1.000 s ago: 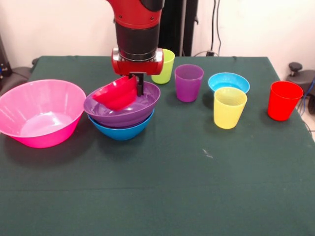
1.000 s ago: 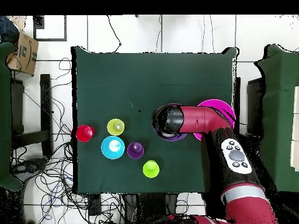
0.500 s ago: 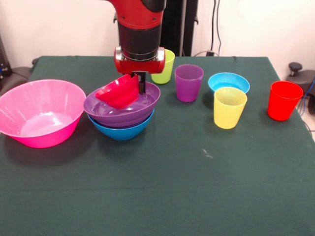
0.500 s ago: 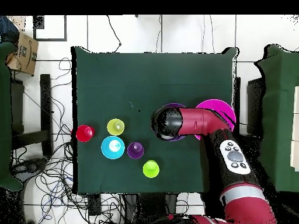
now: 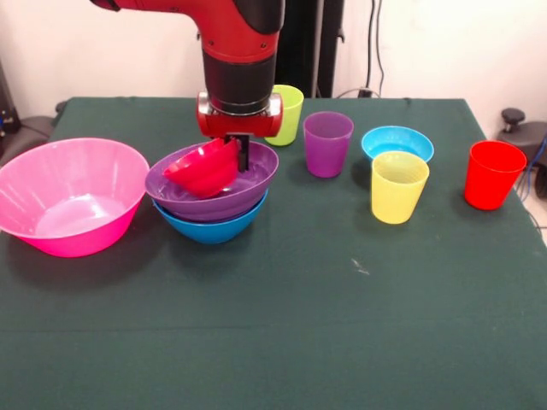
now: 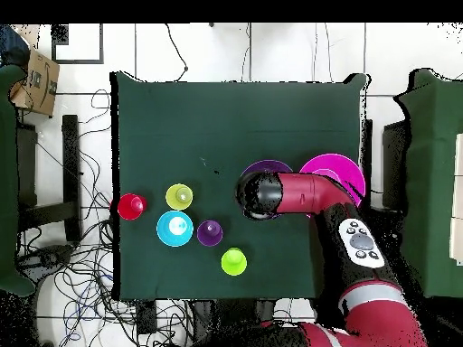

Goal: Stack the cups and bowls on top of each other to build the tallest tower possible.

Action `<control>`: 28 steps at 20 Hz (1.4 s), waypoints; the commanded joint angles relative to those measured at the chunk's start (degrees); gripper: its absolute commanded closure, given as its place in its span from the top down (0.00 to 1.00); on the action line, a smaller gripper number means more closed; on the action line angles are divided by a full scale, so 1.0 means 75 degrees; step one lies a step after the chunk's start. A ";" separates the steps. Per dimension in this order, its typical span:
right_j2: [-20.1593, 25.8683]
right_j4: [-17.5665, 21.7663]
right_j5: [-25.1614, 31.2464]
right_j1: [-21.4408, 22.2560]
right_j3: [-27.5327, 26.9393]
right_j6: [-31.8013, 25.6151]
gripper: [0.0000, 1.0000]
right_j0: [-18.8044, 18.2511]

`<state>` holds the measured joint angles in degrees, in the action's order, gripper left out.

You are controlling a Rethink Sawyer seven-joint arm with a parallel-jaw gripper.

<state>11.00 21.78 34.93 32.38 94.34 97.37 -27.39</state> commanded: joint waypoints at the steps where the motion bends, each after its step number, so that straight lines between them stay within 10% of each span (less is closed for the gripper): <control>1: -0.0061 0.0446 -0.0959 -0.0587 0.0076 0.0791 0.00 0.0305; 17: -0.0607 0.0340 -0.1888 -0.1029 -0.0016 0.0977 0.00 0.0634; 18: -0.0632 0.0321 -0.1906 -0.1033 -0.0014 0.0977 1.00 0.0651; 28: -0.0776 0.0120 -0.2144 -0.1133 0.0068 0.0980 1.00 0.0712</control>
<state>4.34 21.70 23.37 29.42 94.26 97.37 -23.16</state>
